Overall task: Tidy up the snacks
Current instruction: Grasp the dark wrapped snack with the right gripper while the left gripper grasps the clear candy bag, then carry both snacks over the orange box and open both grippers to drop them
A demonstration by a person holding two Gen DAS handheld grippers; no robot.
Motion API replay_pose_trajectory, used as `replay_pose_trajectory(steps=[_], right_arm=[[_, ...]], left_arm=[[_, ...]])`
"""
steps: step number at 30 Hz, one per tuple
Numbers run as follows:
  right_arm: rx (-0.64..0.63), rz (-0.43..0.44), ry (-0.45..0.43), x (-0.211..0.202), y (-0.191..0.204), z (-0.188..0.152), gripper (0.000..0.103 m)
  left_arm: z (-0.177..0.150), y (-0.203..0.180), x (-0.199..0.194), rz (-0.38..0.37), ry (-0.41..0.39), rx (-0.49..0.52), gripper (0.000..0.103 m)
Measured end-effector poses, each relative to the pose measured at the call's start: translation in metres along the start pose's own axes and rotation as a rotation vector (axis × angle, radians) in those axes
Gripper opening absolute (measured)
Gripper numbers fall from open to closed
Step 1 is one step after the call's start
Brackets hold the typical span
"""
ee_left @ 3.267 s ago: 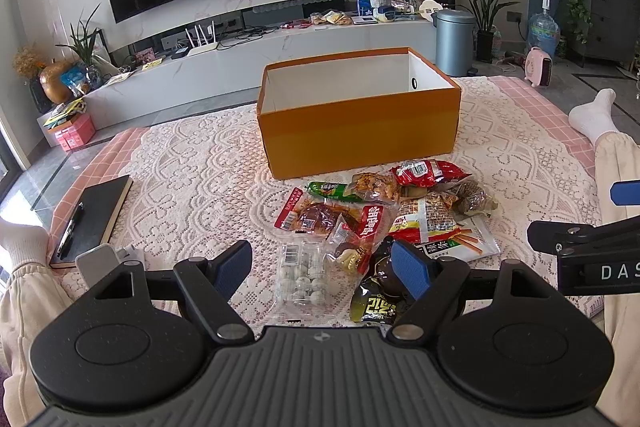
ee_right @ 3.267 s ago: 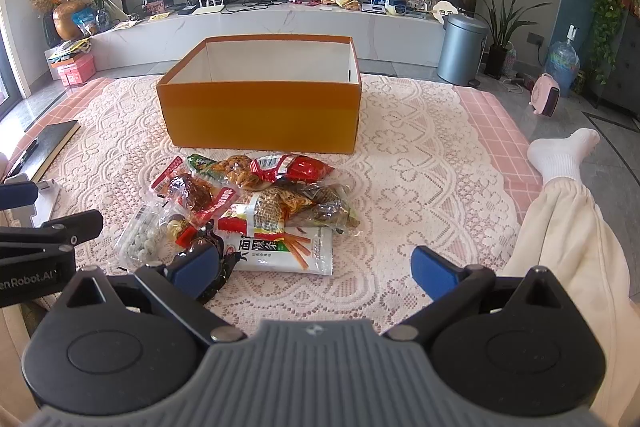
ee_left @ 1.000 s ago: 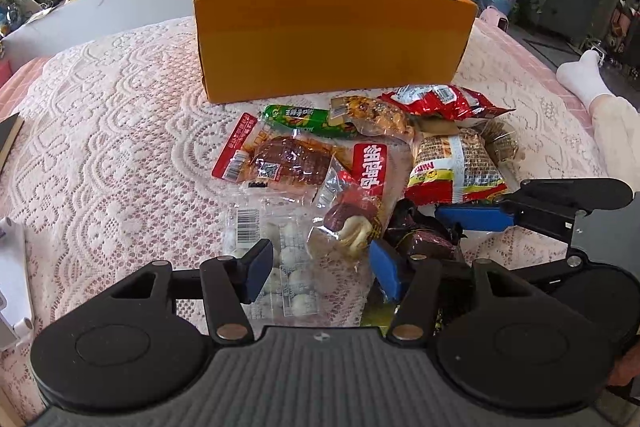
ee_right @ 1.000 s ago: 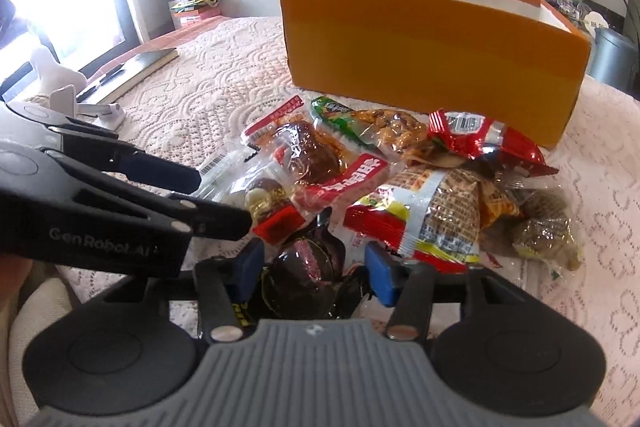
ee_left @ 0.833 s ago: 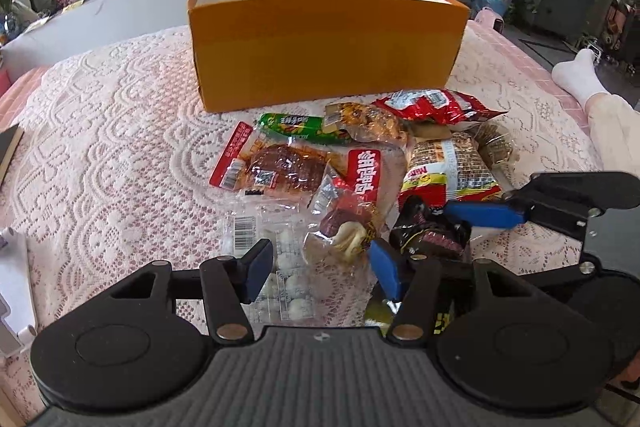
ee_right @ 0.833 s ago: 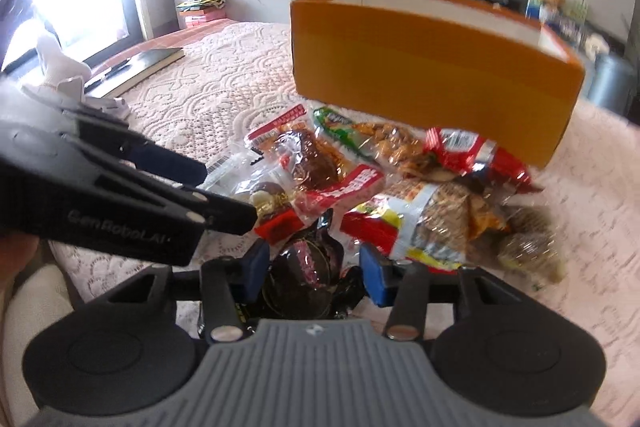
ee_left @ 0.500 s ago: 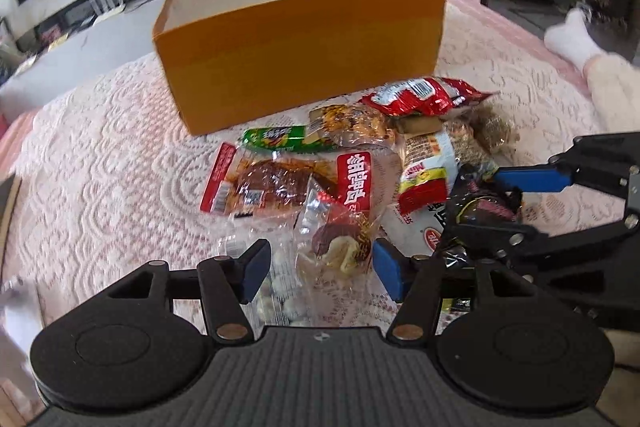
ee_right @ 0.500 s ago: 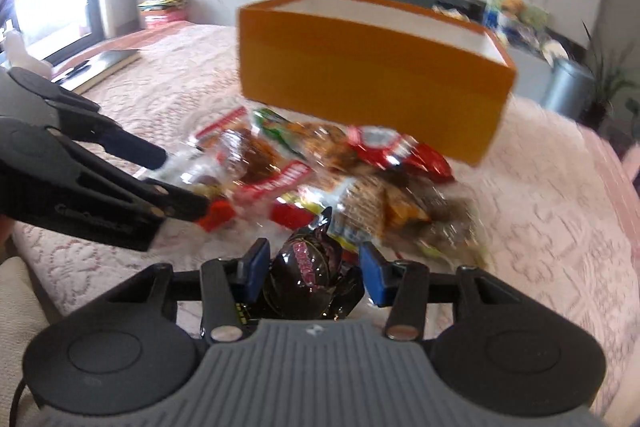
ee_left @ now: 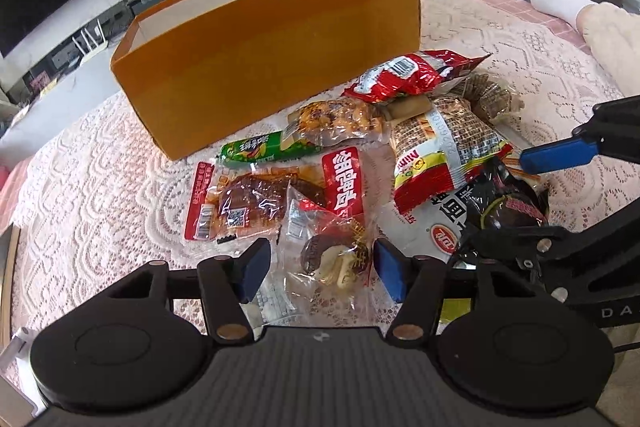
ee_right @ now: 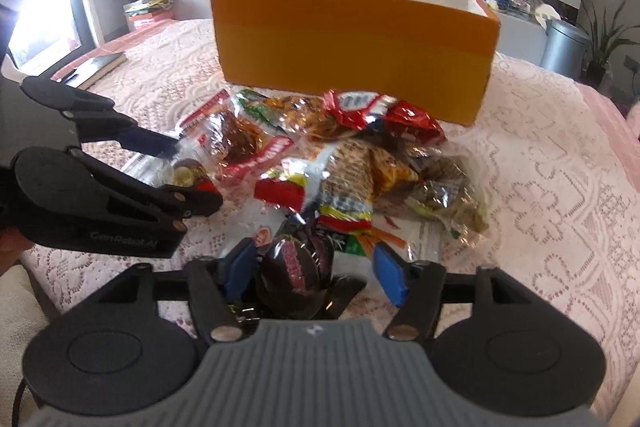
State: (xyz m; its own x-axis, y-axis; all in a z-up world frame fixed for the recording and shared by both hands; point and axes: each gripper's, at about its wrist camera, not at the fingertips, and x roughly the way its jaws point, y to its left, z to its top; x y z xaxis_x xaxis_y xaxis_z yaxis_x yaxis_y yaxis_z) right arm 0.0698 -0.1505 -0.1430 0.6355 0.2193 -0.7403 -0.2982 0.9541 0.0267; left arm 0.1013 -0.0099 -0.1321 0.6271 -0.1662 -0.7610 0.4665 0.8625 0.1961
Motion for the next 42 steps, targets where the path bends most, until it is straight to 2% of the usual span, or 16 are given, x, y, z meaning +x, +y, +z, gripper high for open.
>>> replay_pose_trajectory(steps=[4,6,7,9,11,13,15,19,21,28,29,36,42], right_arm=[[0.056,0.011,0.018,-0.001,-0.006,-0.002,0.073],[0.064,0.006,0.020,-0.001,-0.006,-0.004,0.072],[0.070,0.002,0.020,-0.002,-0.006,-0.005,0.071],[0.081,0.003,0.018,-0.004,-0.004,-0.006,0.062],[0.075,0.001,0.017,-0.006,0.001,-0.008,0.058],[0.085,-0.009,0.028,-0.008,0.002,-0.009,0.059],[0.114,-0.020,0.049,-0.010,-0.001,-0.010,0.070],[0.237,0.028,0.094,-0.007,-0.015,-0.013,0.068],[0.251,0.058,0.084,-0.008,-0.015,-0.014,0.049],[0.260,0.074,0.063,-0.015,-0.012,-0.017,0.044],[0.254,0.071,0.057,-0.018,-0.011,-0.017,0.035],[0.197,0.030,-0.029,-0.047,-0.005,-0.007,0.036],[0.168,0.008,-0.113,-0.075,-0.011,0.015,0.036]], left_arm=[[-0.001,-0.008,0.003,0.020,-0.006,0.027,0.064],[-0.002,-0.011,0.004,0.030,-0.010,0.036,0.057],[-0.002,-0.013,0.004,0.034,-0.011,0.044,0.057],[-0.003,-0.018,0.001,0.041,-0.015,0.062,0.054],[-0.004,-0.019,0.001,0.048,-0.019,0.070,0.053],[-0.004,-0.019,0.001,0.049,-0.022,0.064,0.053],[-0.005,-0.016,0.002,0.045,-0.027,0.045,0.052],[-0.006,-0.015,0.001,0.047,-0.031,0.018,0.051],[-0.005,-0.014,-0.002,0.045,-0.036,-0.004,0.050],[-0.002,-0.008,-0.031,0.048,-0.088,-0.071,0.049],[-0.002,-0.008,-0.037,0.047,-0.097,-0.077,0.049],[0.000,-0.002,-0.068,0.040,-0.141,-0.132,0.048],[0.016,0.016,-0.088,0.010,-0.181,-0.209,0.048]])
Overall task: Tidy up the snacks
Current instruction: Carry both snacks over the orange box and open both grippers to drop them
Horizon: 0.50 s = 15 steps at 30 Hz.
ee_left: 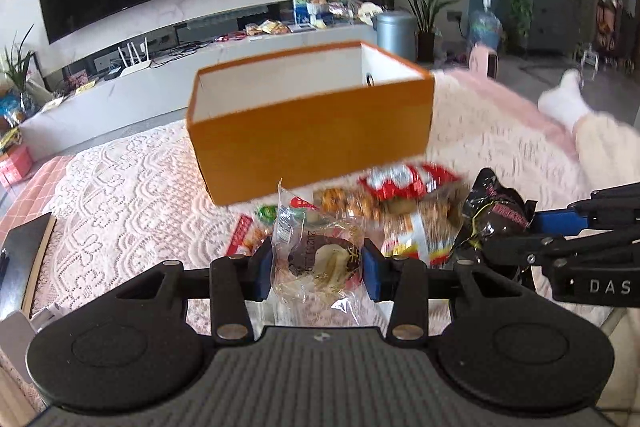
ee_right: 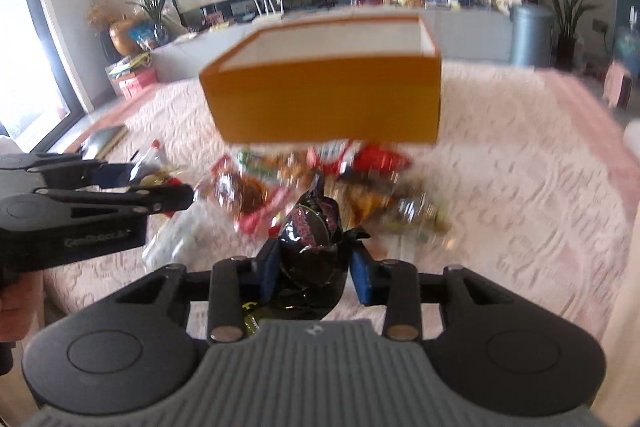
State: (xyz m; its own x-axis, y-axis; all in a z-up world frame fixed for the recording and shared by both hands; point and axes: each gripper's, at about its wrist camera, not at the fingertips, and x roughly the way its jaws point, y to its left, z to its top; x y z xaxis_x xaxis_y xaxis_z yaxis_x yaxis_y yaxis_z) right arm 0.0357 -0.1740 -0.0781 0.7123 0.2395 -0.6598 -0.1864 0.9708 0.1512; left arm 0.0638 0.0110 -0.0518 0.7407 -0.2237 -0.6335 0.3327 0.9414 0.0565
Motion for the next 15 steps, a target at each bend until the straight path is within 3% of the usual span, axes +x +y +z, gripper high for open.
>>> replay_pose_trajectory(steps=[9,15], right_arm=[[-0.031,0.078,-0.069,-0.012,-0.019,0.086,0.036],[-0.032,0.110,-0.107,0.011,-0.025,0.153,0.036]], left_arm=[[0.069,0.036,0.001,-0.057,-0.020,-0.081,0.048],[0.112,0.052,0.034,-0.003,0.019,-0.108,0.048]])
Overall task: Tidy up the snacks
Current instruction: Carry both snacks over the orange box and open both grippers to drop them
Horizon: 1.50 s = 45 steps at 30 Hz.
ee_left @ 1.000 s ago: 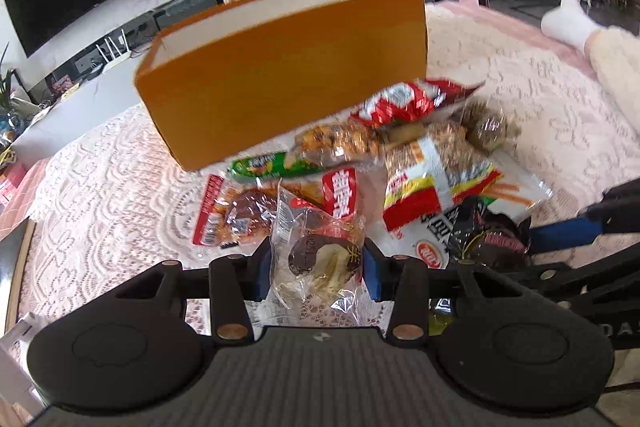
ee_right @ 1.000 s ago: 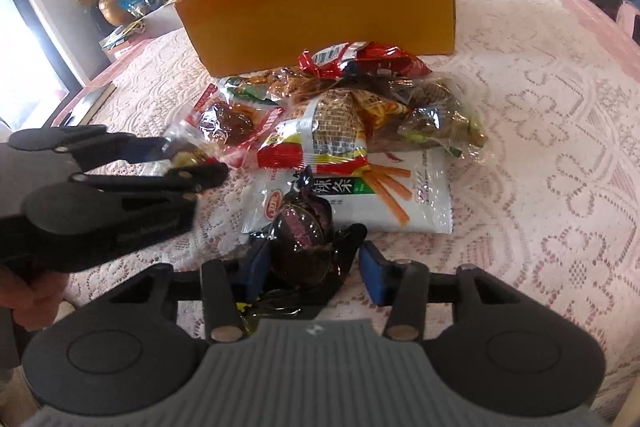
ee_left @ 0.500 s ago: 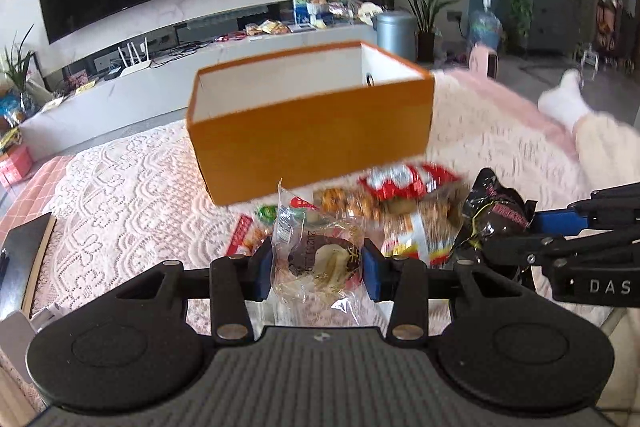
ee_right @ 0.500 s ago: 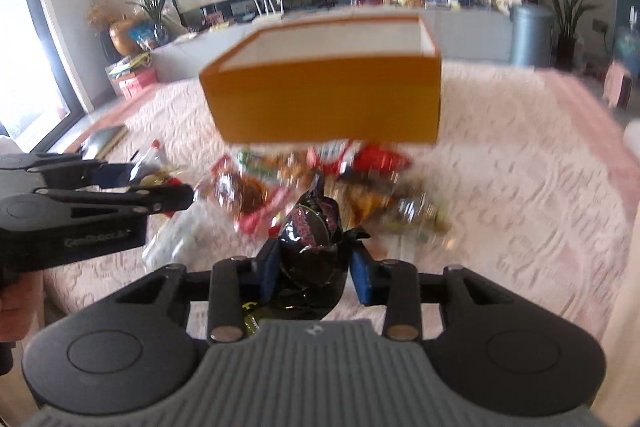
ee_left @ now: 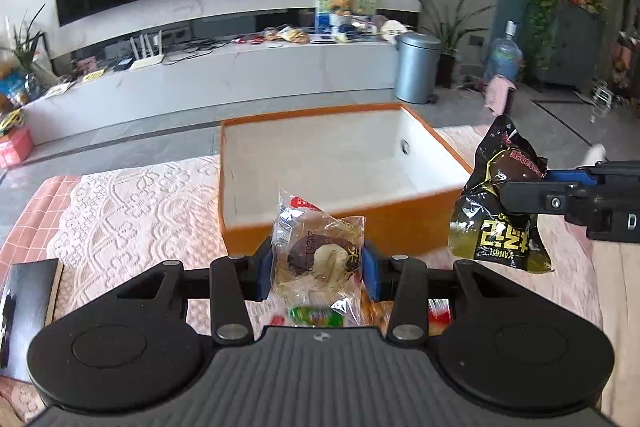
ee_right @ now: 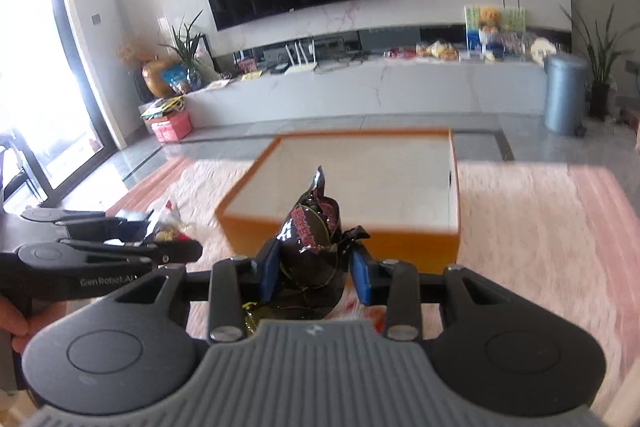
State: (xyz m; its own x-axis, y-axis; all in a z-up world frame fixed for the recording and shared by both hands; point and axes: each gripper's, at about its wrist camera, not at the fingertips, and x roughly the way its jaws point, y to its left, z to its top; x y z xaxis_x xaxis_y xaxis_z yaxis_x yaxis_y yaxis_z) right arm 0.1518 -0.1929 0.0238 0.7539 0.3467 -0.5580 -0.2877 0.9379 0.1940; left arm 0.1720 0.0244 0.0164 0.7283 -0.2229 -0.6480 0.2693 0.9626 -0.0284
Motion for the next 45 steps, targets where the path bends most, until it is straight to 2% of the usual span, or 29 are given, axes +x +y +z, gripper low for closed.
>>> replay_pose_trajectory(steps=[3,5,9,14,20,24,29,35,41,45], right_arm=[[-0.009,0.005,-0.009,0.019,0.000,0.024,0.036],[-0.019,0.007,-0.017,0.035,-0.001,0.038,0.036],[-0.082,-0.032,-0.003,0.075,-0.003,0.061,0.036],[-0.081,-0.094,0.130,0.145,-0.019,0.074,0.036],[0.019,-0.045,0.348,0.212,-0.039,0.059,0.037],[0.004,-0.061,0.441,0.243,-0.044,0.049,0.037],[-0.030,-0.088,0.525,0.262,-0.045,0.037,0.038],[-0.026,-0.113,0.562,0.271,-0.043,0.035,0.044],[-0.043,-0.141,0.574,0.272,-0.035,0.039,0.046],[-0.046,-0.159,0.551,0.262,-0.034,0.044,0.055]], left_arm=[[0.020,0.009,0.015,-0.016,-0.010,-0.053,0.048],[0.031,0.012,0.029,0.000,-0.015,-0.071,0.048],[0.046,0.021,0.062,0.020,0.023,-0.100,0.048],[0.055,0.033,0.106,0.033,0.127,-0.080,0.048],[0.050,0.035,0.145,0.015,0.245,-0.008,0.048],[0.041,0.034,0.165,0.038,0.323,0.024,0.048],[0.034,0.025,0.182,0.109,0.355,0.112,0.048],[0.038,0.018,0.185,0.115,0.387,0.144,0.049],[0.044,0.024,0.187,0.098,0.380,0.101,0.058],[0.048,0.027,0.179,0.084,0.364,0.081,0.058]])
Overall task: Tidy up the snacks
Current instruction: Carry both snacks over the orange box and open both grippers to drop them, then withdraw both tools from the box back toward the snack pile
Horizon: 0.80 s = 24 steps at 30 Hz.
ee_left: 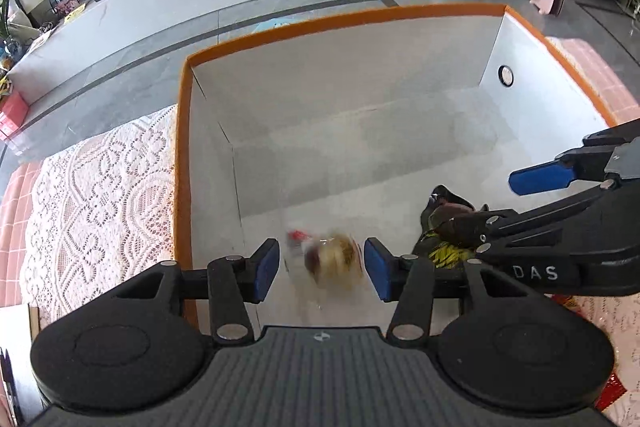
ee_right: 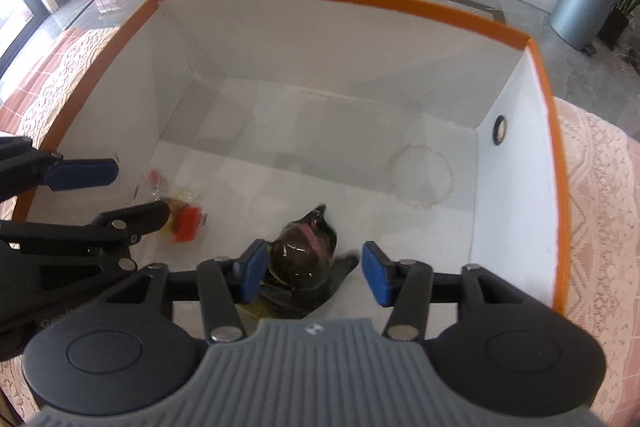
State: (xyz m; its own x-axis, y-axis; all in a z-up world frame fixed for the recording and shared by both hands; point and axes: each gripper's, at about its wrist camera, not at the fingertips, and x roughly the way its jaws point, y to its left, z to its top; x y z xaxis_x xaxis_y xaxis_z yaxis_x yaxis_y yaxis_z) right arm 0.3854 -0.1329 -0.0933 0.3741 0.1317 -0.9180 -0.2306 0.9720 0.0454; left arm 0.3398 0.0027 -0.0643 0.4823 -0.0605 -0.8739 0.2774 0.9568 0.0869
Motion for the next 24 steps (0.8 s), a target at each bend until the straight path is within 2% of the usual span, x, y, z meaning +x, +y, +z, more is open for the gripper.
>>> replay_pose_trajectory(steps=[3,8,14,19,24], right_arm=[[0.000,-0.005,-0.028,-0.013,0.000,-0.001,0.057],[0.012,0.001,-0.084,-0.048,-0.003,-0.011,0.060],[0.024,0.029,-0.182,-0.105,-0.002,-0.031,0.069],[0.040,0.091,-0.291,-0.158,-0.002,-0.067,0.074],[0.025,0.116,-0.397,-0.195,0.007,-0.115,0.078]], left_arm=[[-0.003,-0.002,-0.013,0.003,-0.026,0.005,0.065],[-0.013,-0.003,-0.044,0.013,-0.089,-0.011,0.065],[-0.037,-0.004,-0.096,-0.006,-0.180,-0.076,0.070],[-0.068,-0.010,-0.142,-0.027,-0.255,-0.104,0.075],[-0.105,-0.021,-0.172,-0.003,-0.290,-0.131,0.082]])
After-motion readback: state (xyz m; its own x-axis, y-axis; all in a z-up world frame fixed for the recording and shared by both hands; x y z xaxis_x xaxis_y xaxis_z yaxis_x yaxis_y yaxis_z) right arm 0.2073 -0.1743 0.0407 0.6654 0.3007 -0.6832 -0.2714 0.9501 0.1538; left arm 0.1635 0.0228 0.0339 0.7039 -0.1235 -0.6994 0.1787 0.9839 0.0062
